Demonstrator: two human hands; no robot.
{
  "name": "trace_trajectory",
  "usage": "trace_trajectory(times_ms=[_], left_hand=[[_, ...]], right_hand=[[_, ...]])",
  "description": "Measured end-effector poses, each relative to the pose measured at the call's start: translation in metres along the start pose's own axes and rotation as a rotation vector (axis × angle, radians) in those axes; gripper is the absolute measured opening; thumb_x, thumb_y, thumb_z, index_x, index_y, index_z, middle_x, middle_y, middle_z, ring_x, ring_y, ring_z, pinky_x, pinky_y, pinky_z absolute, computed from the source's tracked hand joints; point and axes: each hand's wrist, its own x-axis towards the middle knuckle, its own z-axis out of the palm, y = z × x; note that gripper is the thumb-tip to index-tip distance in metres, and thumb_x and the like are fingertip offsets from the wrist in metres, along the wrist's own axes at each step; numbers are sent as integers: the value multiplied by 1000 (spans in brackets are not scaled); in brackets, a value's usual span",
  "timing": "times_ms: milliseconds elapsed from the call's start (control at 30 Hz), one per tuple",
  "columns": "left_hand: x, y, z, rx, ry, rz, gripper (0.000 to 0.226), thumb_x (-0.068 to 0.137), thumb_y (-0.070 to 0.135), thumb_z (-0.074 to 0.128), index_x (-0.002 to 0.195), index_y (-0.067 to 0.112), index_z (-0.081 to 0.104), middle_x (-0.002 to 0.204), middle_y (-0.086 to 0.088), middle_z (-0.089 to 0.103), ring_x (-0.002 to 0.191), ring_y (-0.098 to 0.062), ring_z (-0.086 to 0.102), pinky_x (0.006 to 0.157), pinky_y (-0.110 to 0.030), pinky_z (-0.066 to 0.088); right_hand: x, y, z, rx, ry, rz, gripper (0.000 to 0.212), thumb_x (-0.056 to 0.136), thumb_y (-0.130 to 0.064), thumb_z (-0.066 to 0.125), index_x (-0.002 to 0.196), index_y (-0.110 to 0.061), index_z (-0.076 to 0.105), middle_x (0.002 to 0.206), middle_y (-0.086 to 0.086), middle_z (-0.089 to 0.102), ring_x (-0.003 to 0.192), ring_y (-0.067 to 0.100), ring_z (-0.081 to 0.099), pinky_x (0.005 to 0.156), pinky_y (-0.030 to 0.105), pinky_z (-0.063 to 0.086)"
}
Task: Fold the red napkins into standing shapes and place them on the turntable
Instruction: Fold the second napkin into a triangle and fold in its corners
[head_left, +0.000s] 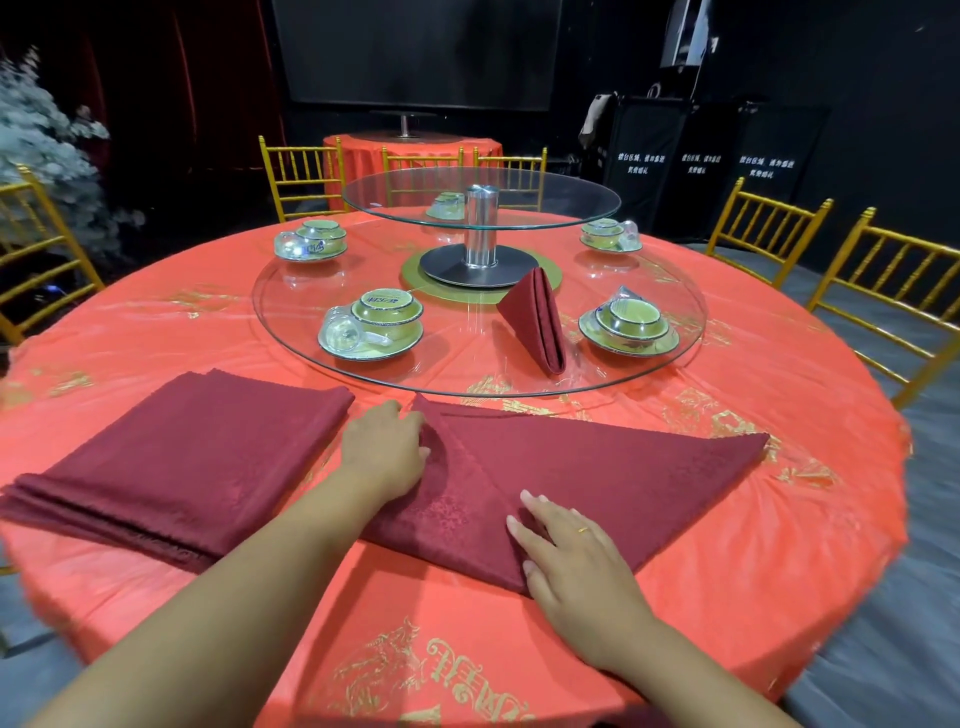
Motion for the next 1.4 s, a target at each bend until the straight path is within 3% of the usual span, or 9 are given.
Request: trace_trajectory(times_ms=[67,200,433,667,933,1133,1267,1333,1400], left_hand=[[-11,10,2,16,10,109,54,93,55,42,139,28,43,148,-10,34,138,-26,30,112,-45,22],[-41,17,18,-71,-154,315,74,85,75,15,150,41,5,161,-1,-4,147,-15,-11,115,-49,-11],[-55,3,34,-28,-271,301,78,77,81,7,146,49,-10,159,3,-17,145,-12,-21,116,-45,-13],[-55,-14,31,-61,-224,266,89,62,87,-8,144,53,-7,160,5,-15,145,-12,-18,116,-46,-12],[-49,-31,18,-23,-232,-71,72,87,72,7,151,40,7,161,-5,-2,148,-18,-9,117,-49,-5],[-66,35,8,-203,-122,343,82,75,79,-6,149,45,6,161,6,-5,145,-7,-14,117,-38,-10],[-49,46,20,-244,-304,231,74,83,76,5,149,44,6,161,6,-7,145,-8,-16,117,-44,-12],[-35,43,25,-214,-312,170,72,85,74,9,150,42,7,161,6,-6,146,-9,-13,117,-46,-10],[-21,38,28,-194,-285,108,72,86,73,9,150,40,9,161,7,-4,147,-11,-10,117,-47,-9]], right_hand=[[2,3,4,-10,-102,-17,55,95,-41,25,147,-26,32,159,-6,12,146,12,8,115,35,-4],[4,9,7,-71,-195,-51,76,86,-60,-3,152,-25,10,158,-13,-11,142,5,-20,113,34,-17],[2,12,-3,-147,-347,-123,97,73,-78,-14,151,-21,-11,148,-14,-33,134,7,-37,111,42,-26],[-3,18,-11,-167,-389,-157,91,75,-77,-9,148,-24,-18,149,-15,-30,137,7,-33,110,42,-26],[-4,17,-11,-155,-380,-163,92,74,-77,-10,149,-24,-17,150,-15,-30,137,7,-32,112,40,-25],[-4,17,-10,-163,-354,-162,92,75,-77,-8,149,-22,-16,149,-15,-30,136,6,-34,111,40,-25],[-3,15,-8,-157,-355,-154,90,78,-76,-4,150,-22,-13,151,-13,-27,136,7,-35,111,39,-25],[-4,13,-12,-172,-308,-158,90,80,-75,-4,152,-21,-1,157,-10,-14,141,10,-23,114,42,-20],[-7,11,-16,-244,-270,-145,83,90,-68,2,146,-18,35,155,-4,26,144,15,19,111,43,7]])
